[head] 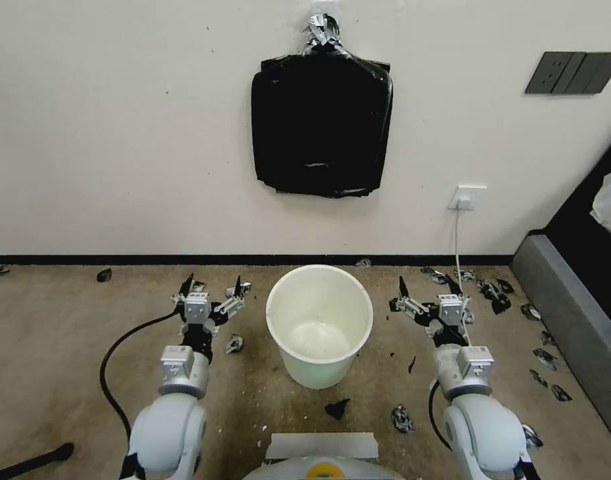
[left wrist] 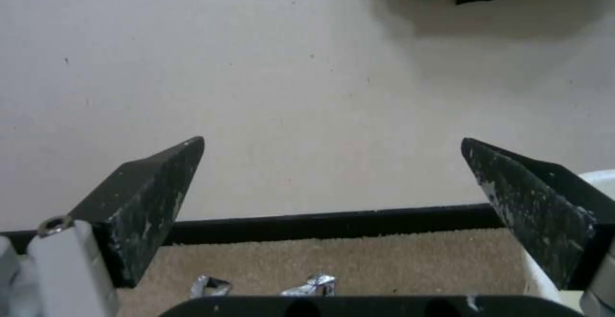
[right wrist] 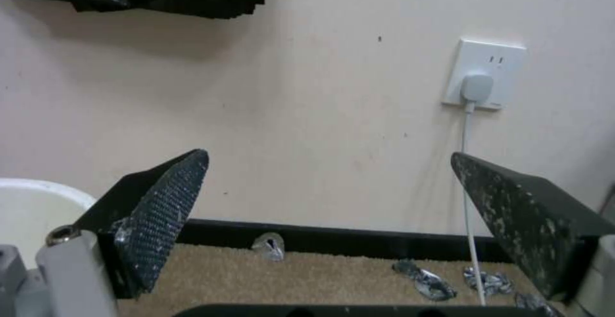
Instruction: Place a trash bag onto the trash bin.
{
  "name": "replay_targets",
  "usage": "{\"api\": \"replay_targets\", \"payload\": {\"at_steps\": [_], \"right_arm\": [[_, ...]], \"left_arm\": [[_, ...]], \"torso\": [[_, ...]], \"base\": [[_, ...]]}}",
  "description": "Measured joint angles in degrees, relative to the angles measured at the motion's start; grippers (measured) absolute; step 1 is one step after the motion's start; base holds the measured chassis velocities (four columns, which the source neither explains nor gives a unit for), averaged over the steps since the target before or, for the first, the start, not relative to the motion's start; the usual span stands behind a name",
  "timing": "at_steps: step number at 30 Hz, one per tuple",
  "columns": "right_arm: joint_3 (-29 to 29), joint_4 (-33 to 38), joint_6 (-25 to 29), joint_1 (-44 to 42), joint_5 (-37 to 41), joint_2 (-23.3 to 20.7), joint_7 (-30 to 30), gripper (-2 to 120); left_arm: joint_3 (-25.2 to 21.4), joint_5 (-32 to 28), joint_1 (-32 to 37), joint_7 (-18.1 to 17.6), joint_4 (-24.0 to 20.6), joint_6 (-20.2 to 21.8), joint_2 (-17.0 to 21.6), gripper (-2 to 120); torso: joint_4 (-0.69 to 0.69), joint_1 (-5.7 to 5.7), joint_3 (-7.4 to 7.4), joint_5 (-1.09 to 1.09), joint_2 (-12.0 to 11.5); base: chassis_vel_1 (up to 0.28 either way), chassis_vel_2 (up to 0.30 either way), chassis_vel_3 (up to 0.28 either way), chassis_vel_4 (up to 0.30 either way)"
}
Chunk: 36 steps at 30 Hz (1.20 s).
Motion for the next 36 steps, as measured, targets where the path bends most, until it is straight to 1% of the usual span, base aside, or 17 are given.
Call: {"api": "replay_targets", "payload": {"at_steps": [36], "right_arm": [[0.00, 0.00, 0.00, 0.00, 0.00, 0.00, 0.00, 100]], "left_arm": [[0.00, 0.00, 0.00, 0.00, 0.00, 0.00, 0.00, 100]], "torso": [[0.00, 0.00, 0.00, 0.00, 0.00]], "base": [[0.000, 0.000, 0.000, 0.000]]}}
